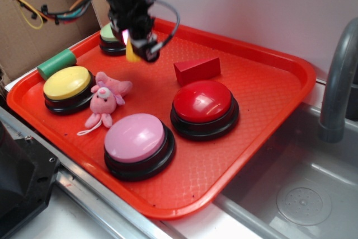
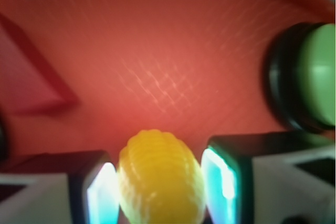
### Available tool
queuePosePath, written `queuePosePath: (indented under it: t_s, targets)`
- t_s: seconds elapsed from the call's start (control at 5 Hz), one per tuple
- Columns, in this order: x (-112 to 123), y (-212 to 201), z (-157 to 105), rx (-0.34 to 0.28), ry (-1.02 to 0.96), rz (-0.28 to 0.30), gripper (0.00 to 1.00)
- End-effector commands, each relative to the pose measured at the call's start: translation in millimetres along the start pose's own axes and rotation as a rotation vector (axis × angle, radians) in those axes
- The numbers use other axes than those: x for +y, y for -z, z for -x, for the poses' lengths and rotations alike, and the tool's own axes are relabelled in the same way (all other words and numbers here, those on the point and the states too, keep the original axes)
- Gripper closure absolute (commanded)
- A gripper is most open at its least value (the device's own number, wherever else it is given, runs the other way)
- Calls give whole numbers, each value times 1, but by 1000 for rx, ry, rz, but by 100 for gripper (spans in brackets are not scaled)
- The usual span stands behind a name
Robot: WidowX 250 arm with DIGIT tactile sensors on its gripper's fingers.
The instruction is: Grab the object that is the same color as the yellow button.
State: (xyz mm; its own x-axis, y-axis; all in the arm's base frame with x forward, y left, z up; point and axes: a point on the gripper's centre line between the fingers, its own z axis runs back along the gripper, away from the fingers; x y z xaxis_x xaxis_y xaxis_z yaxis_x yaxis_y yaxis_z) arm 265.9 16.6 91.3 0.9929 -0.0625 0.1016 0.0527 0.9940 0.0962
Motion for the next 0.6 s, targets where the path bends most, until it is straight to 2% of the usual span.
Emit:
queuePosePath:
  t_s: [0.0,0.2,0.4]
  targets:
    - [-10,-100,-7,-94,-222,160,100]
    - [-11,-127,2,-169,-291,170,100]
    - [-7,-115,1,-88,-313,180,100]
